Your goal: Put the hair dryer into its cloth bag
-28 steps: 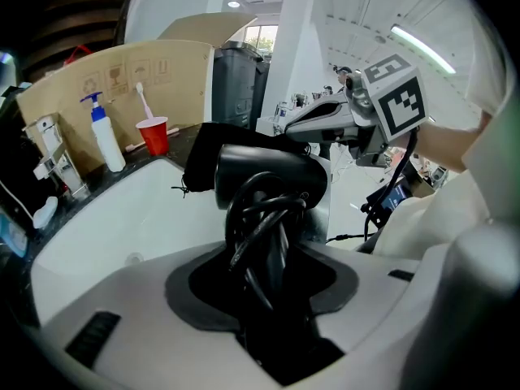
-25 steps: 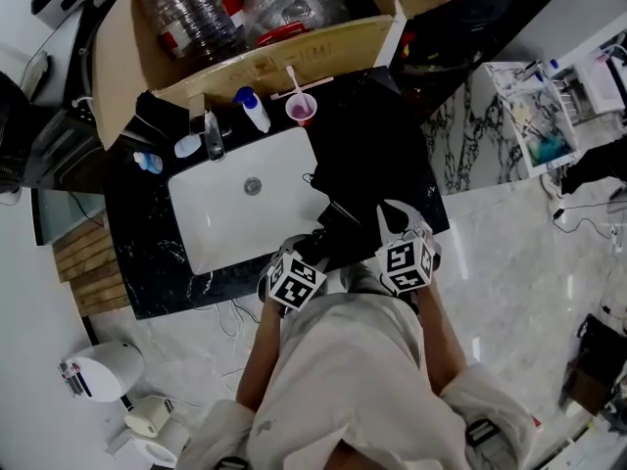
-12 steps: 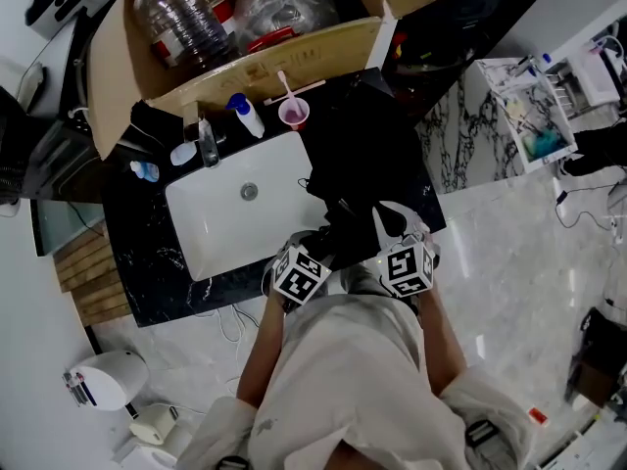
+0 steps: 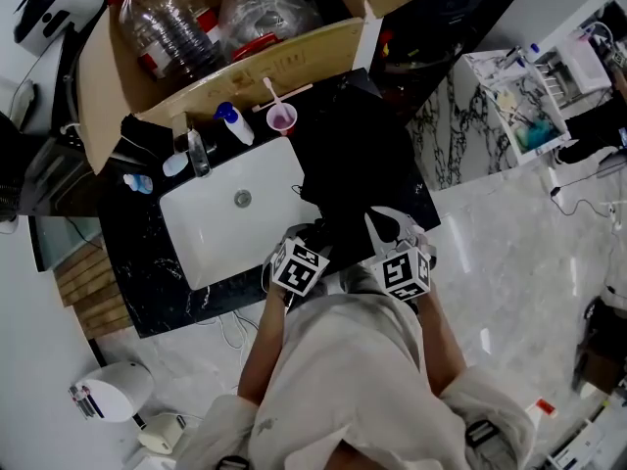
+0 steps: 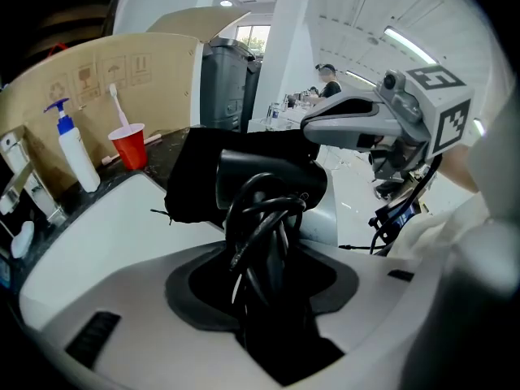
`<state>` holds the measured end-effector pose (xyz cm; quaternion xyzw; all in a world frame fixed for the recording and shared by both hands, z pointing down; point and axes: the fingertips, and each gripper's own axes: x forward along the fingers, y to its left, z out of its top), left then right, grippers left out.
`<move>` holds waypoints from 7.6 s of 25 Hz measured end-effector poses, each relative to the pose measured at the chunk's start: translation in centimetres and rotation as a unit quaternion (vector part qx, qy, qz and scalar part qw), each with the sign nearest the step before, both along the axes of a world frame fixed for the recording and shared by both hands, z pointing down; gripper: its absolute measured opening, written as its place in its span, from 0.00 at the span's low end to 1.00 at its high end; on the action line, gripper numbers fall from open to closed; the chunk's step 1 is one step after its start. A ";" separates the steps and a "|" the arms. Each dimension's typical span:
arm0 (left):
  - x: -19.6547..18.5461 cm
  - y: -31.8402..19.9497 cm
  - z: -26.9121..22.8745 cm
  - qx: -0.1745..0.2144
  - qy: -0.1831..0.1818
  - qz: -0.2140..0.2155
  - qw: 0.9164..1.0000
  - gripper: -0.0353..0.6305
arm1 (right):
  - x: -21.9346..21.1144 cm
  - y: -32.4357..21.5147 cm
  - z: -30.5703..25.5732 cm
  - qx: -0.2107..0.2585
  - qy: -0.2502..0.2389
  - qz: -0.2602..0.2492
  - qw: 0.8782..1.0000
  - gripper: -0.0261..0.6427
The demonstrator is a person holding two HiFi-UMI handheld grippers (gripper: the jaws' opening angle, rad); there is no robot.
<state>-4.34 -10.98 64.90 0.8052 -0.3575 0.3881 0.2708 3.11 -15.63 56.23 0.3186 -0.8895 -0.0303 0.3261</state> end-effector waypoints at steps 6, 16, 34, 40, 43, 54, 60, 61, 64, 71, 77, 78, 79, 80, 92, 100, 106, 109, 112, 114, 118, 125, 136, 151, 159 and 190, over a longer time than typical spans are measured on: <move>0.1 -1.4 -0.1 0.000 0.002 -0.016 1.000 0.34 | -0.2 0.4 0.2 0.000 0.008 -0.012 1.000 0.06; 0.7 -3.5 0.2 0.000 0.004 -0.034 0.999 0.34 | 0.0 0.6 -0.1 0.014 0.009 -0.019 1.000 0.06; 0.7 -6.1 1.1 -0.014 0.002 -0.091 0.996 0.34 | -0.5 2.2 0.3 -0.004 0.020 -0.074 0.997 0.06; 1.2 -6.9 1.2 -0.005 0.000 -0.085 0.996 0.34 | -0.2 2.1 1.4 -0.016 0.030 -0.065 0.997 0.06; 1.2 -6.1 1.3 -0.006 0.008 -0.076 0.997 0.34 | 0.2 1.3 1.2 -0.019 0.020 -0.034 0.999 0.06; -0.5 -1.2 0.1 -0.016 -0.008 -0.024 1.000 0.34 | 2.2 -0.5 1.9 -0.051 0.015 0.041 0.998 0.06; -2.9 1.8 -0.8 -0.031 -0.004 -0.015 0.999 0.34 | 1.8 1.0 3.5 -0.088 0.046 0.021 0.995 0.06; -3.4 2.3 -0.8 -0.033 -0.006 -0.015 0.999 0.34 | 1.7 1.3 3.9 -0.095 0.052 0.017 0.994 0.06; -4.8 3.3 -0.9 -0.038 -0.011 -0.022 0.999 0.34 | 1.7 2.2 4.9 -0.106 0.072 0.003 0.992 0.06; -7.3 4.2 -1.1 -0.036 -0.017 -0.053 0.998 0.34 | -1.2 2.5 4.9 -0.085 0.082 -0.045 0.992 0.11; -8.6 4.8 -1.3 -0.037 -0.018 -0.073 0.996 0.34 | -3.9 2.5 7.5 -0.081 0.129 -0.093 0.984 0.14; -8.6 4.9 -1.4 -0.036 -0.017 -0.074 0.996 0.34 | -3.9 2.4 7.9 -0.079 0.140 -0.095 0.982 0.14; -8.7 5.0 -1.4 -0.035 -0.015 -0.076 0.996 0.34 | -3.8 2.3 8.2 -0.078 0.148 -0.095 0.981 0.13; -8.7 5.0 -1.5 -0.034 -0.014 -0.077 0.996 0.34 | -3.7 2.1 8.2 -0.077 0.153 -0.094 0.981 0.08; -7.4 5.7 -2.3 -0.026 0.008 -0.044 0.999 0.34 | -2.6 -1.6 1.3 -0.079 0.024 -0.009 0.997 0.06; -2.9 4.6 -2.8 -0.016 0.029 0.016 0.999 0.34 | -2.8 -2.1 -0.3 -0.068 -0.002 -0.012 0.998 0.06; -0.5 2.5 -1.9 -0.021 0.028 0.025 0.999 0.34 | -2.8 -2.0 -1.4 -0.061 -0.021 -0.017 0.998 0.06; 0.5 1.3 -1.5 -0.021 0.031 0.020 0.999 0.34 | -2.9 -1.8 -1.8 -0.062 -0.029 -0.019 0.998 0.06; 1.1 -0.1 -1.3 -0.016 0.030 0.005 0.999 0.34 | -2.9 -1.6 -2.0 -0.062 -0.033 -0.024 0.997 0.06; 1.4 -1.2 -1.2 -0.012 0.029 -0.008 0.999 0.34 | -2.9 -1.3 -1.9 -0.066 -0.035 -0.028 0.997 0.06; 1.9 -3.1 -0.8 -0.002 0.030 -0.035 0.999 0.34 | -3.1 -0.5 -1.6 -0.077 -0.039 -0.036 0.996 0.06; 3.1 -6.0 0.3 0.017 0.031 -0.068 0.997 0.34 | -3.2 0.4 -1.1 -0.097 -0.055 -0.050 0.993 0.06; 4.4 -7.4 1.7 0.036 0.033 -0.071 0.996 0.36 | -2.7 0.5 -0.4 -0.111 -0.063 -0.047 0.991 0.06; 3.2 -4.9 -0.7 0.072 0.017 -0.028 0.997 0.50 | -2.5 0.3 -0.5 -0.105 -0.063 -0.032 0.992 0.06; 1.4 -2.1 -1.5 0.069 0.013 -0.012 0.997 0.52 | -2.3 0.3 -0.3 -0.111 -0.057 -0.025 0.992 0.06; 2.1 -3.0 -0.5 0.095 -0.014 0.044 0.994 0.31 | -3.3 2.2 0.2 -0.132 -0.057 -0.067 0.987 0.06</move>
